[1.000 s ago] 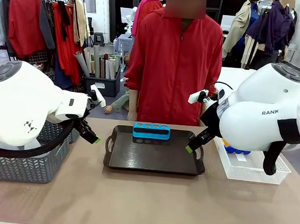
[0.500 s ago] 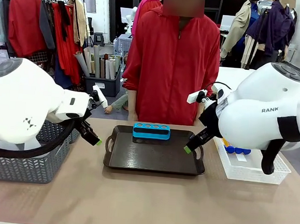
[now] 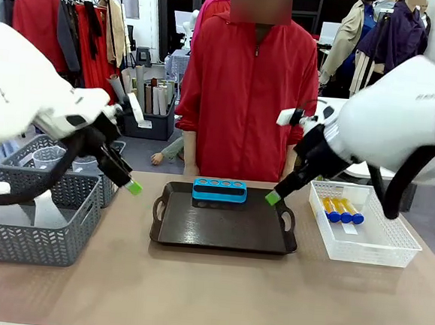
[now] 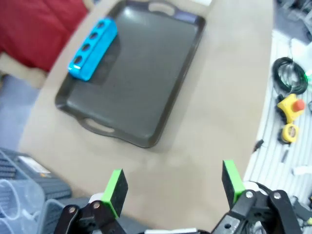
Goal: Prepare the laboratory tools.
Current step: Pick up one Large Measuring Cup and place it on the Handle tray.
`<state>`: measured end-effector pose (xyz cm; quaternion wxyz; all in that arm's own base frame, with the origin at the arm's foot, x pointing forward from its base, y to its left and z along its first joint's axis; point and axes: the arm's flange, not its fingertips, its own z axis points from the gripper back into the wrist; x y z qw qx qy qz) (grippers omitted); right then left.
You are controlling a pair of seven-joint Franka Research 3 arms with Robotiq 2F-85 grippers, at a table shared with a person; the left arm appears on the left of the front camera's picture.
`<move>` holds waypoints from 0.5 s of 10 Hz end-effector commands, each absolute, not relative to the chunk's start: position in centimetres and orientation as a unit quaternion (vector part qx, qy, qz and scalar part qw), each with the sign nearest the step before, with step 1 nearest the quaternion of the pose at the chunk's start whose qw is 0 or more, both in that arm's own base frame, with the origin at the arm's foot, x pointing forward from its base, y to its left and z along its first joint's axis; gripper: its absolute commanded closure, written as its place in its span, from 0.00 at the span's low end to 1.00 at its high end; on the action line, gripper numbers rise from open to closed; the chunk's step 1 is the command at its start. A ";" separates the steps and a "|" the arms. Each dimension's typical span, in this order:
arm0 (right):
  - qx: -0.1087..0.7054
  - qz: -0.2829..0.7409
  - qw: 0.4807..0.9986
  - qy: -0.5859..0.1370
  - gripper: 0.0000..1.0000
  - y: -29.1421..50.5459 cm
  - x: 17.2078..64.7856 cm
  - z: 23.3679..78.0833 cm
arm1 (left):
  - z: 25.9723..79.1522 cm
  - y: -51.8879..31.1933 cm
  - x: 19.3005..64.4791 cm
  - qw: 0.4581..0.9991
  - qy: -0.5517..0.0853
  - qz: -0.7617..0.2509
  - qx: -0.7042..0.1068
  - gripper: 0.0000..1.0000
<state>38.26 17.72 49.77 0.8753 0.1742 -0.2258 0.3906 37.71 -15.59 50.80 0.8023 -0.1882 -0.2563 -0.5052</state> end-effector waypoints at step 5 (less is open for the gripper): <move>0.233 0.421 0.840 -0.250 0.00 9.2 39.3 59.7 | 57.6 -8.1 38.1 0.741 -0.365 -0.530 -0.191 0.00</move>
